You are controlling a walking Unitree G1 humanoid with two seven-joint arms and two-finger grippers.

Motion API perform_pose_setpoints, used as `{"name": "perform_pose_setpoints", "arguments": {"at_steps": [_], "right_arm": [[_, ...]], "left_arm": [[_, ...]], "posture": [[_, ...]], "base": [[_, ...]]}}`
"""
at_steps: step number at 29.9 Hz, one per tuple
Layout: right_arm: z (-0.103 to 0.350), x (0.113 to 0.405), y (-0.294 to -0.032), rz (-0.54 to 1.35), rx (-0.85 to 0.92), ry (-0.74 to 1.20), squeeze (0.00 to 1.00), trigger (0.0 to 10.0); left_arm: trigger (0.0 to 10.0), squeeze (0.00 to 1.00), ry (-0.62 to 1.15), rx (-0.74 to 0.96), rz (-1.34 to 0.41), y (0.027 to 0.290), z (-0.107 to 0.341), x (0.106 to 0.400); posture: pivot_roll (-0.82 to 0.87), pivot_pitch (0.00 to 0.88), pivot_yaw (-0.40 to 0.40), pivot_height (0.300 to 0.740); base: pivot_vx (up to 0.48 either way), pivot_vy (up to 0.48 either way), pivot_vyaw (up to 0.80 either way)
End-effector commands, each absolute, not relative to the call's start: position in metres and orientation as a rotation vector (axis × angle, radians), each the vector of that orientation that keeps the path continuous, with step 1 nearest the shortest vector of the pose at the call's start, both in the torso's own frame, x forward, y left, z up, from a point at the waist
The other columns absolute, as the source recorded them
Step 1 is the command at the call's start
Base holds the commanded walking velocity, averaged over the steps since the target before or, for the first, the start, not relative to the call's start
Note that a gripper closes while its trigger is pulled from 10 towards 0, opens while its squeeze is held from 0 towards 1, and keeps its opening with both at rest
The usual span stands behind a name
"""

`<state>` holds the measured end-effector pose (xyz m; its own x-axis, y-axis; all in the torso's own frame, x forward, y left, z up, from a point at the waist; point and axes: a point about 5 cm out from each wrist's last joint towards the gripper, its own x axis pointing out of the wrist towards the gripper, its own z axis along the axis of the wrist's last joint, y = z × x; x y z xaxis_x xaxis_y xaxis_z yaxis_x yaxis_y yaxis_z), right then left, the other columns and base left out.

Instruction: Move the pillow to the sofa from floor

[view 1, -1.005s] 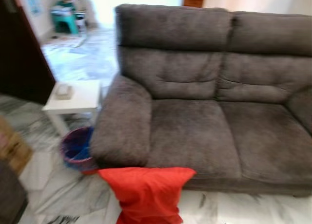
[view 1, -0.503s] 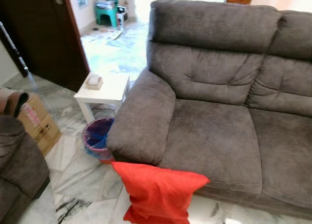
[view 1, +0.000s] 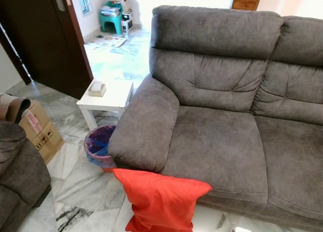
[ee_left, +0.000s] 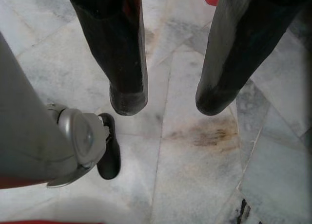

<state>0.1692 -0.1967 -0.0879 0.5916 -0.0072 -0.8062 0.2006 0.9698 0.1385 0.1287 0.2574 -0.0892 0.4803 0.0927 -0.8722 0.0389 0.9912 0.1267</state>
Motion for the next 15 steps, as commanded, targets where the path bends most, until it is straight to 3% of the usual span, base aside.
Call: {"name": "perform_pose_setpoints", "arguments": {"at_steps": [1,11,15], "right_arm": [[-0.09,0.165,-0.197,-0.139,0.239,0.939,0.0,10.0],[-0.088,0.168,-0.201,-0.163,0.211,0.911,0.0,10.0],[-0.071,0.188,-0.217,-0.25,0.177,0.735,0.0,10.0]], "left_arm": [[10.0,0.0,1.099,0.131,0.029,0.252,-0.093,0.124],[10.0,0.0,1.091,0.131,0.02,0.247,-0.093,0.128],[10.0,0.0,1.088,0.131,0.02,0.247,-0.093,0.129]], "posture": [[0.12,0.075,0.006,0.74],[0.12,0.076,0.006,0.74],[0.12,0.079,0.008,0.74]], "base": [[0.0,0.0,0.0],[0.0,0.0,0.0],[0.0,0.0,0.0]]}}
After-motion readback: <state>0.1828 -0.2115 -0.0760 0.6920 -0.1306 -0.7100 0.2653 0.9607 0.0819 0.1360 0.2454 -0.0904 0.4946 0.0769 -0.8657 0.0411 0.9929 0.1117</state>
